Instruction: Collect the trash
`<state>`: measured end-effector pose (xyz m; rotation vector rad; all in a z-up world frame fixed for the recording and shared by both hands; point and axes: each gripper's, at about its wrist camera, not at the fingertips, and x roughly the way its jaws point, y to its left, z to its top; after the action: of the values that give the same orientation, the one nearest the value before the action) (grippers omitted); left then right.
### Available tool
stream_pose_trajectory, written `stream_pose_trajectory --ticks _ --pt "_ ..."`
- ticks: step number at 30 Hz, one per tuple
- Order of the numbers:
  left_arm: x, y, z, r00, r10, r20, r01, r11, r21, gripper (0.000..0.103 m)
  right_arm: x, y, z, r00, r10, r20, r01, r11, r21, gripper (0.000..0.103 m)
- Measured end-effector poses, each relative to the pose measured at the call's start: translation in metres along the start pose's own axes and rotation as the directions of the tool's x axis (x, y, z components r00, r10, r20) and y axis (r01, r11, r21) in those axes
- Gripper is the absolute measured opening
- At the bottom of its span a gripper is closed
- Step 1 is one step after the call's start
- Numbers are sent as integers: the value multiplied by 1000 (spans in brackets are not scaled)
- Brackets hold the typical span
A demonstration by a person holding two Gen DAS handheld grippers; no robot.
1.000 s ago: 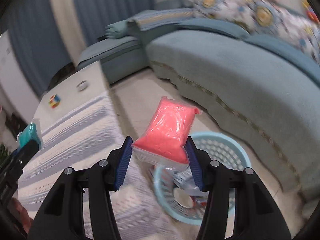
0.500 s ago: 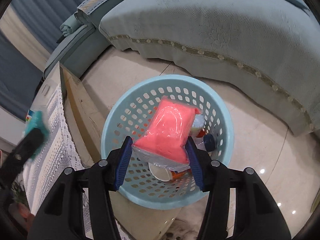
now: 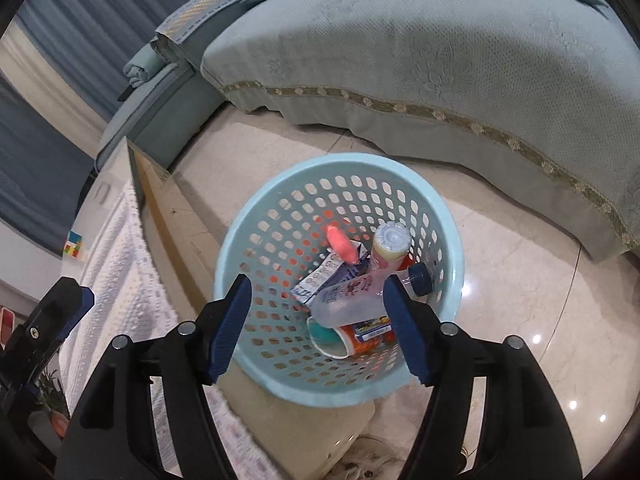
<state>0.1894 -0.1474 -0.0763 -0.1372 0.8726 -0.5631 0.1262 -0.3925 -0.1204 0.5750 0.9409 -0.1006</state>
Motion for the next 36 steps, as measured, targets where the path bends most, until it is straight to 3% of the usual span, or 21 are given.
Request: stream_pose_trajectory --ticks 7,10,13,15,17,18,20,21,23,24,29,30,33,36 --pt "-94 -7 -12 987 38 157 -32 999 -42 76 -71 48 -19 992 -3 122 16 994 -108 66" --pt "-142 -11 -29 955 146 258 -132 989 -73 79 -104 73 -37 980 -14 197 47 986 -161 67" --pt "-180 -12 -48 898 288 334 -259 957 -128 79 -134 92 -60 952 -36 304 96 978 -186 67" --pt "-206 -11 -65 842 381 380 -342 924 -170 79 -155 102 -76 919 -44 392 122 977 -176 67" --pt "-220 -12 -78 807 427 408 -380 904 -194 80 -176 112 -97 856 -74 511 180 970 -161 70" --pt "-228 -13 -86 785 450 425 -401 893 -206 81 -182 115 -104 837 -75 542 192 968 -163 71" --pt "-239 -16 -104 736 498 458 -442 867 -231 84 -197 122 -124 796 -19 605 175 964 -201 72" --pt "-244 -19 -111 717 512 473 -456 858 -238 84 -205 123 -138 758 16 652 171 960 -222 77" --pt "-251 -25 -127 658 551 512 -499 829 -251 90 -211 124 -155 717 33 697 185 954 -235 83" --pt "-251 -28 -134 634 571 522 -521 814 -256 92 -211 125 -162 710 39 703 188 952 -242 83" --pt "-242 -33 -146 631 572 525 -553 806 -213 94 -194 130 -170 741 18 671 244 924 -293 83" --pt "-239 -33 -146 636 572 518 -565 802 -192 94 -185 128 -168 768 8 640 239 924 -299 83" --pt "-235 -30 -146 642 573 510 -586 795 -155 95 -171 129 -161 815 -28 578 249 919 -307 83" --pt "-228 -30 -143 656 573 492 -592 794 -136 95 -158 127 -158 843 -47 536 244 922 -302 83"
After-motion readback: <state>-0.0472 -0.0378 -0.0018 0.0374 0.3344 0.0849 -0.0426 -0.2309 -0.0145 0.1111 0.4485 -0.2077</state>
